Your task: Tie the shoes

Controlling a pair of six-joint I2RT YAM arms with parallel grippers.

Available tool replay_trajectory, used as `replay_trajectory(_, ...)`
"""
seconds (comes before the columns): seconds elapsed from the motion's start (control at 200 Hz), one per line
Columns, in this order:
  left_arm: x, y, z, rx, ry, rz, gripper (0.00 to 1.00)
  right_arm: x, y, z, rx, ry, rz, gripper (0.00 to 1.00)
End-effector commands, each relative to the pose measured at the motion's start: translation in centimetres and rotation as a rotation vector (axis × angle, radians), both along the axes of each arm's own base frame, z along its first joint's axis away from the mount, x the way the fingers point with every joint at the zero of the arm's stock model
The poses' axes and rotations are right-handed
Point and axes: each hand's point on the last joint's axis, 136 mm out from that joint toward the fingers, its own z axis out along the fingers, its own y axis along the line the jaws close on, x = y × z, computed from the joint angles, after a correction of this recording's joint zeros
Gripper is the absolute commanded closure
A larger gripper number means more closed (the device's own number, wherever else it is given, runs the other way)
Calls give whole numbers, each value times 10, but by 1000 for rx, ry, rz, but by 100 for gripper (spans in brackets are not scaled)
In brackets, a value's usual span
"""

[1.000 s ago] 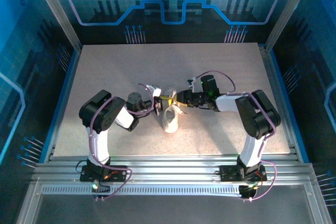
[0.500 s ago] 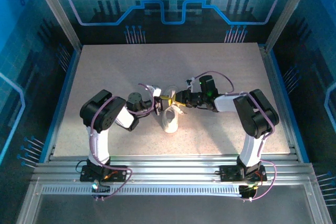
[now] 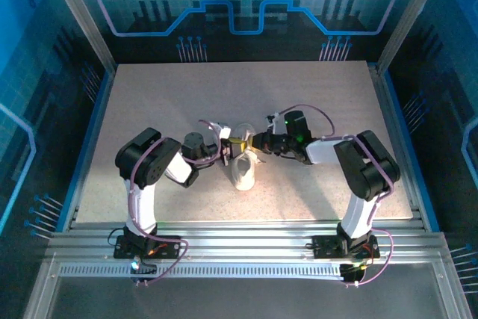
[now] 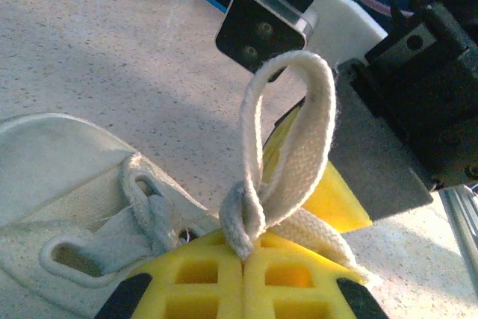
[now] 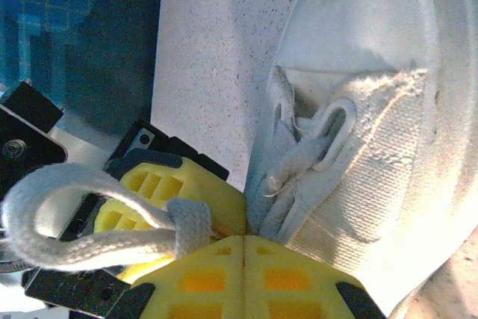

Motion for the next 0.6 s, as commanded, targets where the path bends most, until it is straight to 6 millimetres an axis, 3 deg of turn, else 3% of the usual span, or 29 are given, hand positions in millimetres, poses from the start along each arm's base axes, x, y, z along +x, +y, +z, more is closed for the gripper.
replay_trajectory(0.0, -7, -5, 10, -2, -52, -44, 100, 3, -17, 5, -66, -44, -21, 100)
replay_trajectory(0.415, -9, -3, 13, 4, -72, -39, 100, 1, -19, 19, -95, -122, 27, 100)
replay_trajectory(0.515, -5, -3, 16, 4, -65, -29, 100, -3, -19, 29, -73, -188, 35, 76)
replay_trajectory(0.595, -3, -2, 18, 13, -66, -22, 100, -6, -20, 36, -77, -234, 51, 64)
